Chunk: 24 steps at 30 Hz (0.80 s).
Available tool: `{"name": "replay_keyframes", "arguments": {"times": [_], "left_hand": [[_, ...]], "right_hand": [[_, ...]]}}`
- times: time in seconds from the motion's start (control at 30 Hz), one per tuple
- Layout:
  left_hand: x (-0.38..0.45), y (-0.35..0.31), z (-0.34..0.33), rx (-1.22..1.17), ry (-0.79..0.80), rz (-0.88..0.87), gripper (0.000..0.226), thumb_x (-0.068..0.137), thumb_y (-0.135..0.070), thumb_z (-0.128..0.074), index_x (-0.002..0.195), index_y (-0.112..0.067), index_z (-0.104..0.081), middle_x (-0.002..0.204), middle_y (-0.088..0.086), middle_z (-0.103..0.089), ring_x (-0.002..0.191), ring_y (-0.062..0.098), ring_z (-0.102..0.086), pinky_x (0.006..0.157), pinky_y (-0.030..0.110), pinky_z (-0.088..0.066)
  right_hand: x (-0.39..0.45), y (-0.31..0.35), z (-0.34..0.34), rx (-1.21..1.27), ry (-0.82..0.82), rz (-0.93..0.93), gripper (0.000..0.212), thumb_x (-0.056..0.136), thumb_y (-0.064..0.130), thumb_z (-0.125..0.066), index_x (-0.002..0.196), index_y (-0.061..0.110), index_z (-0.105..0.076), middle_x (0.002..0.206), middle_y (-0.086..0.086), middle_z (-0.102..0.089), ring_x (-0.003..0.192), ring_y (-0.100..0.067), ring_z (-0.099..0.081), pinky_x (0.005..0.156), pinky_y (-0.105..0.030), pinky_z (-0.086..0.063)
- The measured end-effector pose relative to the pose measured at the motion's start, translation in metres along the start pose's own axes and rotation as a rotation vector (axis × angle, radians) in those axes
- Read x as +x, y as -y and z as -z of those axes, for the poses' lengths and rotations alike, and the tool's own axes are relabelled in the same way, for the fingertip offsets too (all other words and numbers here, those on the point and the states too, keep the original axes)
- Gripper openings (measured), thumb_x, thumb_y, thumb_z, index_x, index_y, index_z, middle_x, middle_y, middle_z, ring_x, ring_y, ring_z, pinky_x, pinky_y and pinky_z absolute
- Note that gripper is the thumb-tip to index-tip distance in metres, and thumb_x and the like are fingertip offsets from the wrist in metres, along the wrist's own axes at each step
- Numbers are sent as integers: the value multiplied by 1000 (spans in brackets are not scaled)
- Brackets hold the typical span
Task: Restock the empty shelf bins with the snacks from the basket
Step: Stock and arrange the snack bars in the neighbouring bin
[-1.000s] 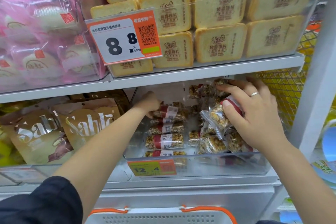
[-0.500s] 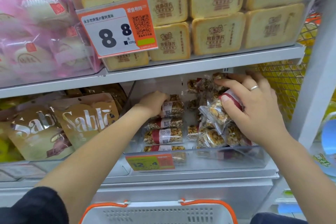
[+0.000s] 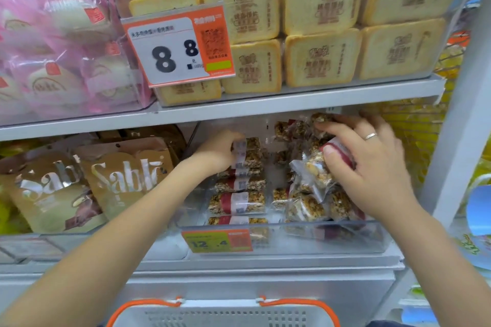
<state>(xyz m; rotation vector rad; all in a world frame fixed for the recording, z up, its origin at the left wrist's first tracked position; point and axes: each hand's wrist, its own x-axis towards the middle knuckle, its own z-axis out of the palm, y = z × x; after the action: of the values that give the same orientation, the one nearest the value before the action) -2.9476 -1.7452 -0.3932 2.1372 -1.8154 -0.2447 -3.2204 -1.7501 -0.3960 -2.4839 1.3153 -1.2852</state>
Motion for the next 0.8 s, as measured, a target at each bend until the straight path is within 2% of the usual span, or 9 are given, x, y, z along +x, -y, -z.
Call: {"name": "replay_keyframes", "arguments": {"times": [0.07, 0.13, 0.2, 0.27, 0.37, 0.43, 0.6, 0.7, 0.8], "left_hand": [[-36, -40, 15, -414, -61, -96, 33, 90, -25, -62, 123, -26, -60, 123, -11, -61, 110, 2, -57, 85, 12, -42], [-76, -78, 25, -689, 38, -244, 42, 81, -44, -67, 121, -33, -60, 119, -15, -64, 108, -5, -58, 91, 17, -45], [-92, -99, 17, -488, 78, -363, 66, 72, -52, -72, 132, -36, -49, 129, -18, -55, 116, -8, -49, 97, 19, -43], [-90, -109, 0, -193, -37, -431, 74, 73, -48, -73, 138, -31, -41, 135, -16, -48, 121, -4, -42, 102, 20, -38], [-86, -116, -5, -220, -199, -445, 56, 77, -27, -73, 129, -24, -51, 118, -8, -56, 108, 5, -50, 93, 25, -43], [-87, -106, 1, -231, -230, -386, 59, 74, -19, -71, 129, -23, -51, 116, -7, -57, 104, 5, -53, 92, 23, -44], [-98, -35, 49, -144, -97, -220, 51, 71, -14, -76, 117, -29, -61, 105, -21, -62, 96, -3, -58, 86, 10, -45], [-93, 2, 75, -10, -64, -88, 41, 74, -22, -74, 108, -39, -58, 102, -28, -59, 96, -1, -59, 86, 21, -47], [-72, 12, 69, 191, 75, -56, 41, 80, -30, -70, 118, -35, -56, 113, -17, -57, 99, 8, -55, 85, 25, -45]], "right_hand": [[0, 1, -2, -8, -22, -3, 44, 85, 51, -34, 120, 36, -57, 121, 3, -58, 125, -31, -34, 91, -47, -34], [1, 5, -5, -23, -48, -17, 45, 83, 52, -38, 119, 36, -58, 120, 2, -60, 125, -32, -36, 90, -48, -36], [3, 9, -7, -31, -57, -57, 48, 79, 54, -40, 119, 35, -58, 121, 1, -61, 126, -31, -36, 92, -49, -36], [2, 10, -6, -23, -52, -69, 49, 79, 55, -40, 119, 35, -59, 123, 1, -60, 128, -30, -36, 94, -49, -35], [0, 6, -2, -1, -29, -11, 46, 87, 50, -32, 122, 37, -58, 128, 6, -57, 127, -28, -38, 93, -47, -36], [0, 3, 0, 14, -10, 5, 45, 92, 44, -26, 125, 37, -56, 130, 7, -55, 122, -25, -43, 93, -44, -36], [-2, 0, -2, -104, 46, -13, 45, 94, 45, -21, 131, 42, -47, 136, 8, -50, 122, -21, -41, 98, -42, -29], [1, 2, -5, -122, 43, -24, 42, 95, 44, -24, 128, 40, -48, 136, 7, -51, 122, -23, -42, 97, -44, -31], [2, 6, -11, -139, 18, -29, 38, 94, 41, -30, 129, 40, -46, 135, 6, -52, 122, -26, -43, 95, -46, -33]]}}
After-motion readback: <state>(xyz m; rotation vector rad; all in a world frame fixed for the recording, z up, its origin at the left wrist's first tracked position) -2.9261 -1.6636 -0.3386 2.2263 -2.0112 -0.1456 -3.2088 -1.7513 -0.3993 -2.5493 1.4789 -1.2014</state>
